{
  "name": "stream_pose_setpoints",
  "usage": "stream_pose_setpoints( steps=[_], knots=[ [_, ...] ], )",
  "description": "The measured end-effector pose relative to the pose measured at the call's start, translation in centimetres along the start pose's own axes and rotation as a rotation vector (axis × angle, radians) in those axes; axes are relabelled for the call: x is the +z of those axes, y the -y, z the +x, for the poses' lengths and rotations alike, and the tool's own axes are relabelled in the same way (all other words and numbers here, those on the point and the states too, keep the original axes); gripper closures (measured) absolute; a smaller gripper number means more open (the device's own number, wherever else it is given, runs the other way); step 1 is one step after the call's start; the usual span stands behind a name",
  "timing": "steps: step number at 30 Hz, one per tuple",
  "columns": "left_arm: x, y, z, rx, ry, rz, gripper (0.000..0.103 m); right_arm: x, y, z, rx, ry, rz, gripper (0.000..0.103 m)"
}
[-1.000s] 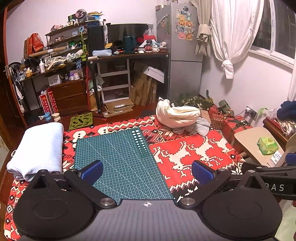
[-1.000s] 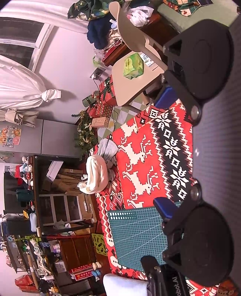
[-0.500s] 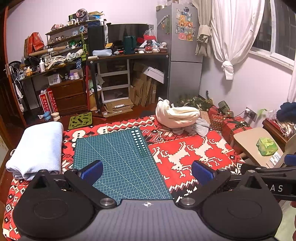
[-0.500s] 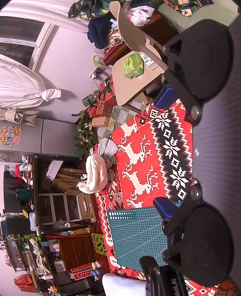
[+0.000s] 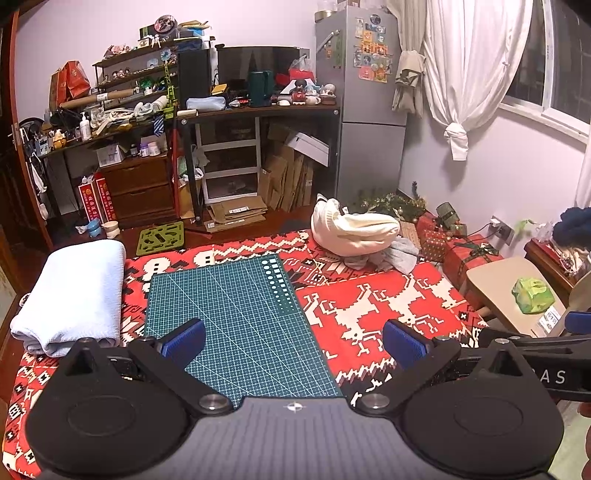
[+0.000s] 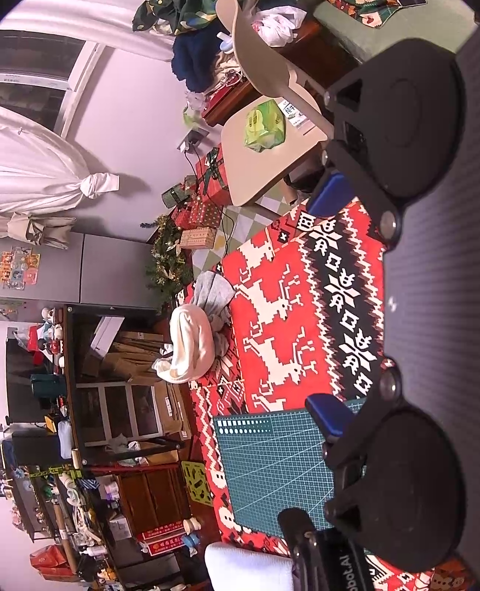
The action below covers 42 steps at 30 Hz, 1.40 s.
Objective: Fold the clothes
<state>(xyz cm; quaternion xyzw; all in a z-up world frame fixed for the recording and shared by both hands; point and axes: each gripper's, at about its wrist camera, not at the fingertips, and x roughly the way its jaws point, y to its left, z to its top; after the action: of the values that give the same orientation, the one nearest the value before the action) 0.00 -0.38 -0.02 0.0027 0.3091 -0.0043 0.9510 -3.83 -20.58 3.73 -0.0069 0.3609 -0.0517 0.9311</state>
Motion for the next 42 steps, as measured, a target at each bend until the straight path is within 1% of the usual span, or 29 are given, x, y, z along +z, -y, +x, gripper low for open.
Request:
stream_pose_setpoints(
  steps=[13,16,21,24,26,30,32,34,36,38,39,40,42],
  knots=[
    [-0.3,-0.3,0.8,-0.014,-0.01,-0.009,0.0,-0.2,0.1,1.0,0.014,-0.018,0.01,0.0],
    [-0.4,-0.7,1.5,-0.032,-0.027,-0.029,0.0,-0.3,-0.1,1.6,0.009,-0.021,0.004,0.0],
    [-0.6,-1.4,3.0,-0.015,-0.04,-0.049,0.0,-0.7,-0.4,2.9,0.005,-0.014,-0.012,0.0],
    [-0.6,-2.2,4.2,-0.038,-0.049,-0.092,0.0,-0.6,-0.2,4.0,0.025,0.007,0.005,0.0],
    [-0.7,-2.9,5.1,-0.033,-0.054,-0.12,0.0,-0.4,-0.2,4.9,0.029,0.014,0.017,0.0],
    [-0.5,-4.1,7.4,-0.029,-0.06,-0.159,0.0,-0.2,-0.6,7.0,0.016,0.077,0.004,0.0],
    [-0.5,-5.0,8.5,-0.04,-0.051,-0.202,0.0,0.2,-1.0,8.3,0.032,0.123,0.001,0.0],
    [-0.4,-5.9,9.8,-0.05,-0.038,-0.253,0.0,0.8,-1.7,10.0,0.036,0.125,-0.035,0.0],
    [-0.2,-6.8,11.2,-0.089,-0.029,-0.289,0.0,1.6,-2.1,11.9,0.061,0.117,-0.053,0.0],
    [-0.2,-7.9,12.4,-0.136,-0.011,-0.324,0.0,2.3,-2.5,13.5,0.081,0.152,-0.057,0.0],
    [-0.2,-8.3,13.1,-0.139,-0.004,-0.336,0.0,2.6,-2.7,14.2,0.087,0.174,-0.06,0.0],
    [-0.1,-8.5,13.8,-0.125,0.001,-0.333,0.0,2.9,-2.9,15.0,0.093,0.196,-0.062,0.0],
    [0.4,-8.6,15.0,-0.09,0.018,-0.296,0.0,3.6,-3.6,16.4,0.094,0.26,-0.086,0.0]
  ],
)
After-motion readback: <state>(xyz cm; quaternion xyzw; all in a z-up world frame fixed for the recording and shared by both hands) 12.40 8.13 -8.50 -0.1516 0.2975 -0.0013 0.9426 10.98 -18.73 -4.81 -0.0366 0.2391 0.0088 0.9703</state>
